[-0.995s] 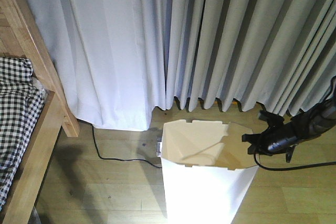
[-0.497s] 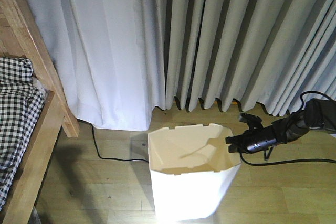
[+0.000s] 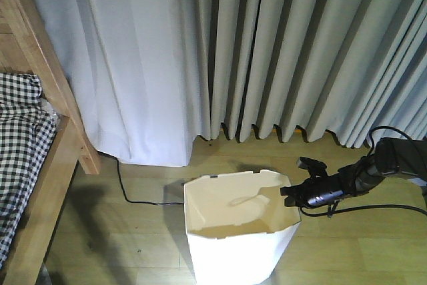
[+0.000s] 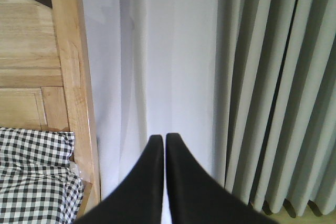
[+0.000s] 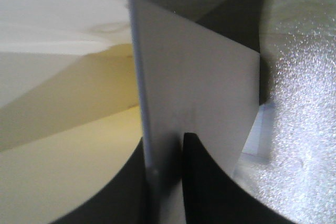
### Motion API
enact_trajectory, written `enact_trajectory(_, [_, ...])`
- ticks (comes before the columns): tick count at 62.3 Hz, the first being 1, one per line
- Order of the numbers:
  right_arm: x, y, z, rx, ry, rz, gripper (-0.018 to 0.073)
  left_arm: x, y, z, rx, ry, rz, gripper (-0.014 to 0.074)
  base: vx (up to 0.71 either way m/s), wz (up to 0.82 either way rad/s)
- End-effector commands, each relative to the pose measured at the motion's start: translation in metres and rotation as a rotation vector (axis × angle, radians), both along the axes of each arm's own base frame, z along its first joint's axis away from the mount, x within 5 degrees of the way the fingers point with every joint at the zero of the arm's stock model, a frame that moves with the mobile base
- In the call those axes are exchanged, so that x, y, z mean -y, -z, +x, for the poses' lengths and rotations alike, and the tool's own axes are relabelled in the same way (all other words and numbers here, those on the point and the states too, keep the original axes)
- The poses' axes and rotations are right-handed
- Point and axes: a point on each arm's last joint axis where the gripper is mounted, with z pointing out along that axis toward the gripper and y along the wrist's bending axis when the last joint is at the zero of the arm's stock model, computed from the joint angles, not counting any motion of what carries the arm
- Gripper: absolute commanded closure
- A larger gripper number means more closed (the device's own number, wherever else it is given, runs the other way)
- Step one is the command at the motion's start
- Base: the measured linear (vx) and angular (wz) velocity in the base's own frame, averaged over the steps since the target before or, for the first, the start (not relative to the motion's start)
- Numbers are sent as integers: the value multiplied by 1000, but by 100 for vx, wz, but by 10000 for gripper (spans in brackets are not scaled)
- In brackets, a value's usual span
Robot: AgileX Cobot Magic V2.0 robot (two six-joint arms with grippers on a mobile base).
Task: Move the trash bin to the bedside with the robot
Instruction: 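Lower the bin to the floor beside the bed with the right gripper, then open the right gripper and raise it away from the bin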
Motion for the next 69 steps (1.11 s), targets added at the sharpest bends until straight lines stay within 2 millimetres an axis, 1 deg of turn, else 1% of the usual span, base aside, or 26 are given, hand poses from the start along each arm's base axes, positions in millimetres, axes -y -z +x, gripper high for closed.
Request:
enact_trajectory(1, [-9,-29,20,38,33,168,559,0,2,1,60,7,-14,602,0,0])
enact_trajectory(12, [-10,-29,19,30,28,183,546,0,2,1,60,7,-14,602,0,0])
enact_trajectory(20, [-10,-28,16,-3,27,184,496,0,2,1,60,7,-14,602,0,0])
enact_trajectory(36, [-11,-31,16,-11,-7,188,254,0,2,1,60,7,-14,602,0,0])
enact_trajectory(42, [-12,-31,14,-18,-33,201,183,0,2,1,60,7,-14,602,0,0])
enact_trajectory(46, [-12,-33,14,-20,-56,200,153,0,2,1,60,7,-14,602,0,0])
enact_trajectory(60, [-7,-46,21,-4,-108,145,144,0,2,1,60,7,-14,602,0,0])
enact_trajectory(69, [-4,-55,22,-47,-136,114,144,0,2,1,60,7,-14,602,0,0])
